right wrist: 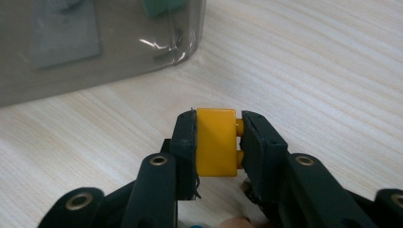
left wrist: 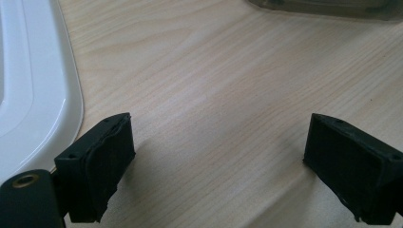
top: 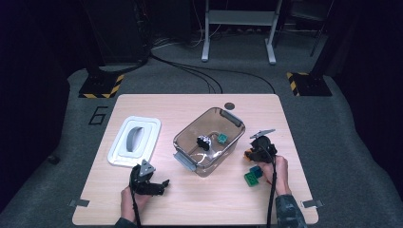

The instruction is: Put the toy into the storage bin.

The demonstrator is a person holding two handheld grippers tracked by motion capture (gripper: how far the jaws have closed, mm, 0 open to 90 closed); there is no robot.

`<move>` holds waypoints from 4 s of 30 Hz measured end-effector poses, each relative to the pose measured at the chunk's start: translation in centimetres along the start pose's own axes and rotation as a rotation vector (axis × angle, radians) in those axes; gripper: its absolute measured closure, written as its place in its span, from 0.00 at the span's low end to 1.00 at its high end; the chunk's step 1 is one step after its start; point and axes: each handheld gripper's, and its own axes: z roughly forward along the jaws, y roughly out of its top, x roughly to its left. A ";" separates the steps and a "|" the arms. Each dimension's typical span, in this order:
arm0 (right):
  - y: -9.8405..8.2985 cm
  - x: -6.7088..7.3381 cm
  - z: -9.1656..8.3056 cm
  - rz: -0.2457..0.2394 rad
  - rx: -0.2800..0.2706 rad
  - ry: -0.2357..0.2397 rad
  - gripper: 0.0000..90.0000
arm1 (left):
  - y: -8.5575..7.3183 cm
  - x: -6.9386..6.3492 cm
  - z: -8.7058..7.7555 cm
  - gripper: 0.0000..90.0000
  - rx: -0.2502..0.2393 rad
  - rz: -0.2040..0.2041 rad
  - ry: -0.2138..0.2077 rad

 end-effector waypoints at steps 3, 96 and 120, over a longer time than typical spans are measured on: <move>0.0 -0.2 -0.5 0.013 -0.024 0.007 0.75 | 0.0 0.0 0.0 0.10 -0.001 0.001 0.002; 9.7 2.7 -5.8 -0.092 -0.201 -0.006 0.75 | 0.0 0.0 0.0 0.12 0.001 -0.008 0.005; 8.0 2.6 -6.7 -0.065 -0.205 -0.032 0.47 | 0.0 0.0 0.0 0.12 0.001 -0.008 0.005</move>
